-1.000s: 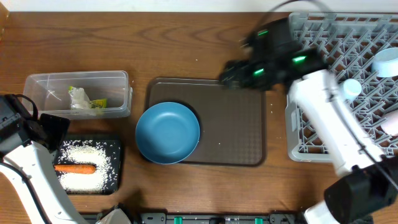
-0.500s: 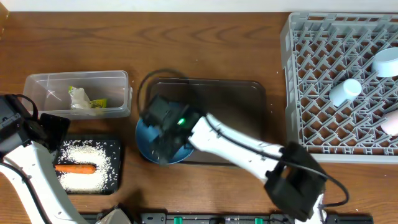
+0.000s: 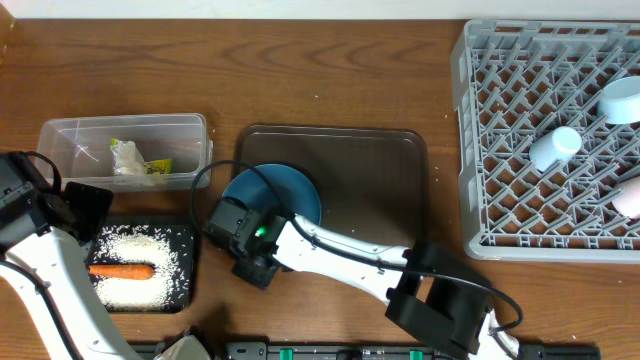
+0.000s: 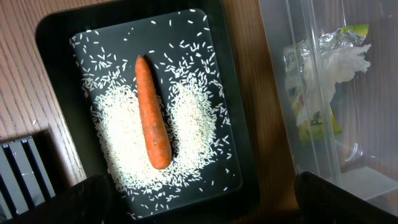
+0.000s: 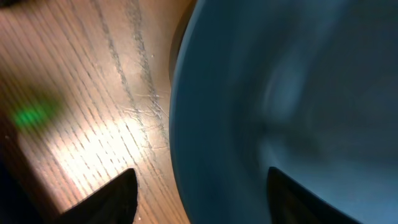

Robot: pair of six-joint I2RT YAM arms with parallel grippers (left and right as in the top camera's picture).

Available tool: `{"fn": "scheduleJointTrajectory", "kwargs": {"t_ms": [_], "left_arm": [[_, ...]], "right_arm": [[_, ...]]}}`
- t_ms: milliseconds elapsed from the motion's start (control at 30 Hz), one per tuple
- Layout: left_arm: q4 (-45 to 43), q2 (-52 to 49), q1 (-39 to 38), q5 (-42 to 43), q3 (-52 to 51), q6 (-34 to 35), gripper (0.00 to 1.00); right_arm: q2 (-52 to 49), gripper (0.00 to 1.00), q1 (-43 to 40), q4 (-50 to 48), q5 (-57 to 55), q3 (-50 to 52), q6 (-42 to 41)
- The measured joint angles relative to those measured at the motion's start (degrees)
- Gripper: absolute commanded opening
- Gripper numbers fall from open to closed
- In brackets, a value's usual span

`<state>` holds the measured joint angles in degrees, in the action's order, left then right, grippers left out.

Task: Sort waste into correct bins and load items into the dishwasher rack
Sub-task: 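Move the right gripper to the light blue plate and grasp its rim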

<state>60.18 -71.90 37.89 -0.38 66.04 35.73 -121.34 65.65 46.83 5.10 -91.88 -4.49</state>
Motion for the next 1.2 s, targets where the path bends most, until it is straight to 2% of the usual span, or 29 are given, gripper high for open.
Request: {"fn": "scheduleJointTrajectory", "kwargs": {"t_ms": [67,267,400,600,733,767,900,1200], "left_arm": [[0.0,0.0,0.0,0.0,0.0,0.0,0.98],[0.0,0.0,0.0,0.0,0.0,0.0,0.98],[0.0,0.0,0.0,0.0,0.0,0.0,0.98],[0.0,0.0,0.0,0.0,0.0,0.0,0.98],[0.0,0.0,0.0,0.0,0.0,0.0,0.98],[0.0,0.0,0.0,0.0,0.0,0.0,0.98],[0.0,0.0,0.0,0.0,0.0,0.0,0.98],[0.0,0.0,0.0,0.0,0.0,0.0,0.98]], "right_arm": [[-0.1,0.45,0.0,-0.2,0.0,0.0,0.3],[-0.1,0.34,0.0,-0.4,-1.4,0.0,-0.2],[-0.1,0.32,0.0,-0.4,-2.8,0.0,-0.7],[-0.1,0.36,0.0,-0.4,-3.6,0.0,-1.4],[-0.1,0.30,0.0,-0.4,-3.7,0.1,-1.4],[-0.1,0.22,0.0,-0.5,-3.7,0.1,-1.6],[-0.1,0.01,0.0,-1.0,-4.0,0.2,-2.6],[0.0,0.01,-0.3,-1.1,-6.5,-0.2,-4.2]]}}
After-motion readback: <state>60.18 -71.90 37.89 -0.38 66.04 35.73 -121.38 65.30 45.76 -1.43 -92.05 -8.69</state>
